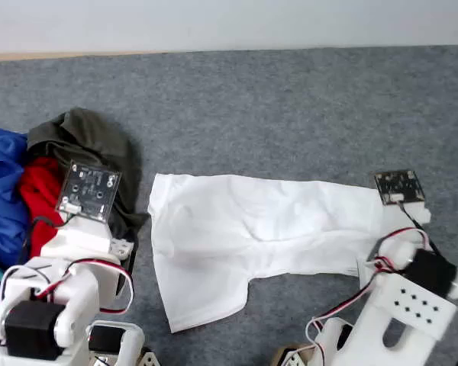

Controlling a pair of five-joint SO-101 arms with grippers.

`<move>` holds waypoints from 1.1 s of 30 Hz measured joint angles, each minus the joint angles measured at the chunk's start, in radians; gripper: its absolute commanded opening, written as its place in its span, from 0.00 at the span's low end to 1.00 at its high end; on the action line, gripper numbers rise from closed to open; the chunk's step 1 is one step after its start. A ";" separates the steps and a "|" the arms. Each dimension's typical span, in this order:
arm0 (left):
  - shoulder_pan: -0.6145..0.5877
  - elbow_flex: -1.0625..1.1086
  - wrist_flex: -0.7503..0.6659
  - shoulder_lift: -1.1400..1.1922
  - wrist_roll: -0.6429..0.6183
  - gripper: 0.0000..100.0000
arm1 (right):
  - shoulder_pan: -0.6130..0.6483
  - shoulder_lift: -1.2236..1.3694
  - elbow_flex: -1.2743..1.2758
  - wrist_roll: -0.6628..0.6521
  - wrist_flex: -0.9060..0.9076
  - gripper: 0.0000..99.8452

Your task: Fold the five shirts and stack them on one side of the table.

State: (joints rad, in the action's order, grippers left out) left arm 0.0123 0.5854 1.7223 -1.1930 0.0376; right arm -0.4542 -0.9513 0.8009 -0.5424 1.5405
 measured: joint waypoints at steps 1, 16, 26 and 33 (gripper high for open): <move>-0.012 0.009 -0.009 -0.006 0.000 0.09 | 0.031 0.021 0.002 0.031 -0.032 0.25; -0.140 0.074 -0.049 -0.021 0.000 0.09 | 0.328 0.388 0.008 0.264 -0.508 0.02; -0.140 0.074 -0.049 -0.025 0.000 0.09 | 0.347 0.631 0.008 0.258 -0.629 0.02; -0.140 0.074 -0.049 -0.025 0.000 0.06 | 0.307 0.680 -0.017 0.167 -0.419 0.02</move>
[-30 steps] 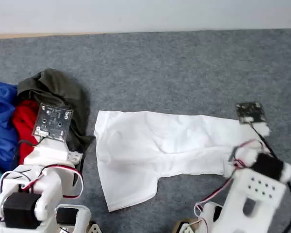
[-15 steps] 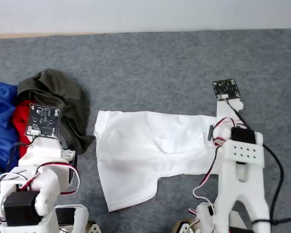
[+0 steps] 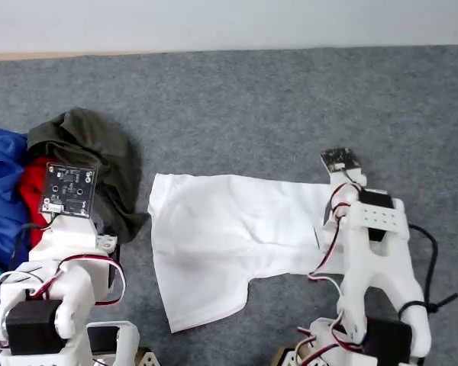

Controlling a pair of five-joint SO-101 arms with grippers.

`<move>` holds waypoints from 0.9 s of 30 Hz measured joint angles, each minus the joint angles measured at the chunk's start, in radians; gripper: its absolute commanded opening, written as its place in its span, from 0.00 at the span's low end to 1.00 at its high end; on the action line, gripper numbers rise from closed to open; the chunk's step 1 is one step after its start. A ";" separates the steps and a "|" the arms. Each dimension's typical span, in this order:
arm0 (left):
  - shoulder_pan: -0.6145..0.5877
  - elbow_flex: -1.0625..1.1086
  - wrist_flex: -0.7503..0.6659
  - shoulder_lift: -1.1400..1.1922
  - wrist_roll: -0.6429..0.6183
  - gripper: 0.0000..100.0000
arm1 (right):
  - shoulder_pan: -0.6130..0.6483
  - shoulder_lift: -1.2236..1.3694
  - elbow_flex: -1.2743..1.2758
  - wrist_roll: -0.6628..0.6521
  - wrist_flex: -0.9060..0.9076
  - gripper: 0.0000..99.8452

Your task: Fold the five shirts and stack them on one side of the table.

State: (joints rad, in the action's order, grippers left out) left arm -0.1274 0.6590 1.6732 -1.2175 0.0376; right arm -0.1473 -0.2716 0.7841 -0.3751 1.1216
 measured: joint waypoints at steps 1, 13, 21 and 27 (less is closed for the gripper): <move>0.000 0.000 0.000 0.000 0.000 0.06 | -0.009 0.000 -0.008 -0.008 0.035 0.02; 0.000 0.000 0.000 0.000 0.000 0.06 | -0.106 0.000 -0.097 -0.074 0.144 0.05; 0.000 0.000 0.000 0.000 0.000 0.06 | -0.161 0.017 -0.288 0.026 0.130 0.13; 0.000 0.000 0.000 0.000 0.000 0.06 | -0.158 0.150 -0.302 0.038 0.114 0.06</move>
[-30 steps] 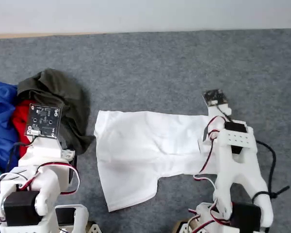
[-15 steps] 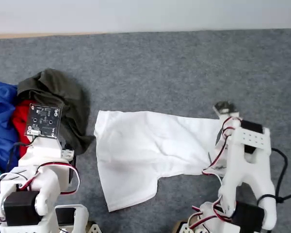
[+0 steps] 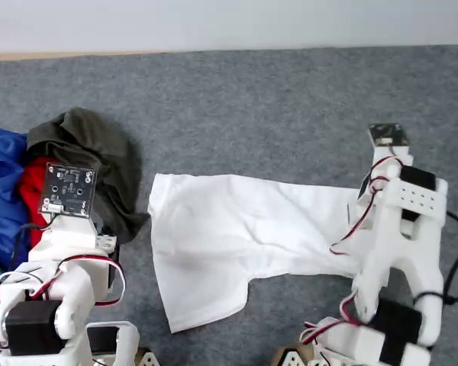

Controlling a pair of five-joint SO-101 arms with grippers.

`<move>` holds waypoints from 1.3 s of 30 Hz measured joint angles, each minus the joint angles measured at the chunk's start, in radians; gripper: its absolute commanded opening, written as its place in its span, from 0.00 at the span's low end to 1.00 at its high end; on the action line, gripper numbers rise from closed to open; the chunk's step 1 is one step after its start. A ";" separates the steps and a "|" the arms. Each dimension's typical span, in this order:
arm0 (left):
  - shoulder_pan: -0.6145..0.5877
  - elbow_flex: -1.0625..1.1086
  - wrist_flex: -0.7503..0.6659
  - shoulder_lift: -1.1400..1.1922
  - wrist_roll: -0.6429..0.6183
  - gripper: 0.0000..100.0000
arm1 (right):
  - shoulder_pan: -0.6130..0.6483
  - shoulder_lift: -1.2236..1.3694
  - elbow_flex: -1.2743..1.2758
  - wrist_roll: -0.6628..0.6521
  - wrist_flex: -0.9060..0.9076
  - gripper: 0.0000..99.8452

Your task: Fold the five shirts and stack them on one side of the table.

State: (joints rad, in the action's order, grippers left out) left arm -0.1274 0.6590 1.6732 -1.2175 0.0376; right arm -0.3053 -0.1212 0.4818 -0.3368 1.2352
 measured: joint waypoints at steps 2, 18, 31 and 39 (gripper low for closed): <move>0.000 0.000 0.000 0.000 0.000 0.06 | 0.000 0.064 0.000 0.003 0.000 0.06; 0.000 0.000 0.000 0.000 0.000 0.06 | -0.028 0.466 -0.427 0.003 0.000 0.06; 0.000 0.002 0.000 0.000 0.000 0.06 | -0.037 0.554 -0.666 0.005 0.193 0.06; 0.000 0.002 0.000 0.000 0.000 0.06 | -0.037 0.597 -0.672 0.006 0.213 0.06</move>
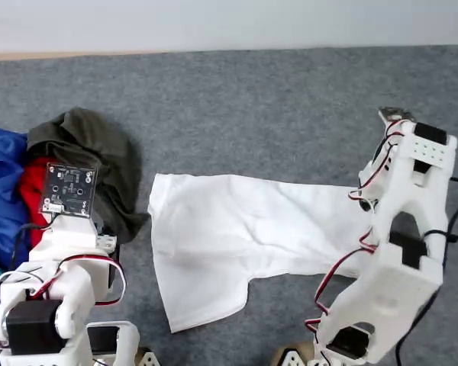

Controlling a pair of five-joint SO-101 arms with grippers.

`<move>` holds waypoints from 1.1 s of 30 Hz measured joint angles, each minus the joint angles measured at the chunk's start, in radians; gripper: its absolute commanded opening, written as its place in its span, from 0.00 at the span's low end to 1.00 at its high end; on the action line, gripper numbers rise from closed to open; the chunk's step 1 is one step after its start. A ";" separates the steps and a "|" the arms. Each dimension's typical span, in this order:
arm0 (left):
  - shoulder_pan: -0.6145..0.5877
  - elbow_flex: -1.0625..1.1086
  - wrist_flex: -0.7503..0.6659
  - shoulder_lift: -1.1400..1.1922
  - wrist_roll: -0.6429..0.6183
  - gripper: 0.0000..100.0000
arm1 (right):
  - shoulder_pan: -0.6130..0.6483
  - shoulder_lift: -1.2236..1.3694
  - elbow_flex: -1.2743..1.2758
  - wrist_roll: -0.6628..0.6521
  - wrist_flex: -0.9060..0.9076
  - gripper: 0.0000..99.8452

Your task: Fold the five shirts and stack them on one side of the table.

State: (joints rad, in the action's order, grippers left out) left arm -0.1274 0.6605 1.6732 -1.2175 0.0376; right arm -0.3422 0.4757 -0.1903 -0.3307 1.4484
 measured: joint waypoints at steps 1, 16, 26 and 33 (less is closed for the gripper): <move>0.000 0.000 0.000 0.000 0.000 0.06 | -0.003 0.025 0.000 0.000 -0.025 0.06; 0.000 0.000 0.000 0.000 0.000 0.06 | -0.006 0.057 -0.222 -0.018 0.068 0.06; 0.000 0.000 0.000 0.000 0.000 0.06 | 0.051 -0.058 -0.187 -0.038 0.302 0.06; 0.000 0.000 0.000 0.000 0.000 0.06 | 0.072 -0.172 0.135 -0.041 0.302 0.06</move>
State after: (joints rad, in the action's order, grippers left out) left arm -0.1274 0.6605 1.6732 -1.2175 0.0376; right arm -0.2700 0.3038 -0.0552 -0.3721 1.7507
